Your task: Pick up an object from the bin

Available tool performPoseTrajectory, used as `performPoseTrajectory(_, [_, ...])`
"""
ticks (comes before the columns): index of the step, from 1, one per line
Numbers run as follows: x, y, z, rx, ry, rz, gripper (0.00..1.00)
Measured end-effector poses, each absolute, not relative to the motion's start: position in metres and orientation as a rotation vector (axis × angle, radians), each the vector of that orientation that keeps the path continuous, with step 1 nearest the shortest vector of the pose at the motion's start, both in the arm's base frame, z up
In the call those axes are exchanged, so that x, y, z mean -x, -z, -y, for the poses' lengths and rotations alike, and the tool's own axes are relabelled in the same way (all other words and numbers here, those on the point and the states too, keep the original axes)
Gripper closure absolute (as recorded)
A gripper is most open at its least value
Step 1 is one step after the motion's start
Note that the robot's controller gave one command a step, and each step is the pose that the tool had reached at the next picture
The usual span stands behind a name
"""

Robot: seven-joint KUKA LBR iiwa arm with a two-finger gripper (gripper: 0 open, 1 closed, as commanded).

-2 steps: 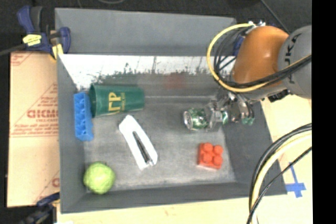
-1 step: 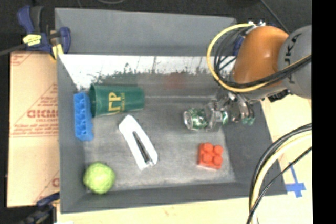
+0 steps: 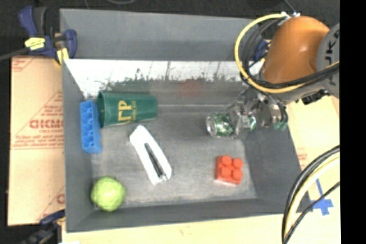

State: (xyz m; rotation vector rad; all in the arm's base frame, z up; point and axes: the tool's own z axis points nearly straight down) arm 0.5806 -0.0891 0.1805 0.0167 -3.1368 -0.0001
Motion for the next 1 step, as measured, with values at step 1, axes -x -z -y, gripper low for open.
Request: performPoseTrajectory(1, [-0.5863,-0.2433,0.0838,0.046,0.000,3.143,1.00])
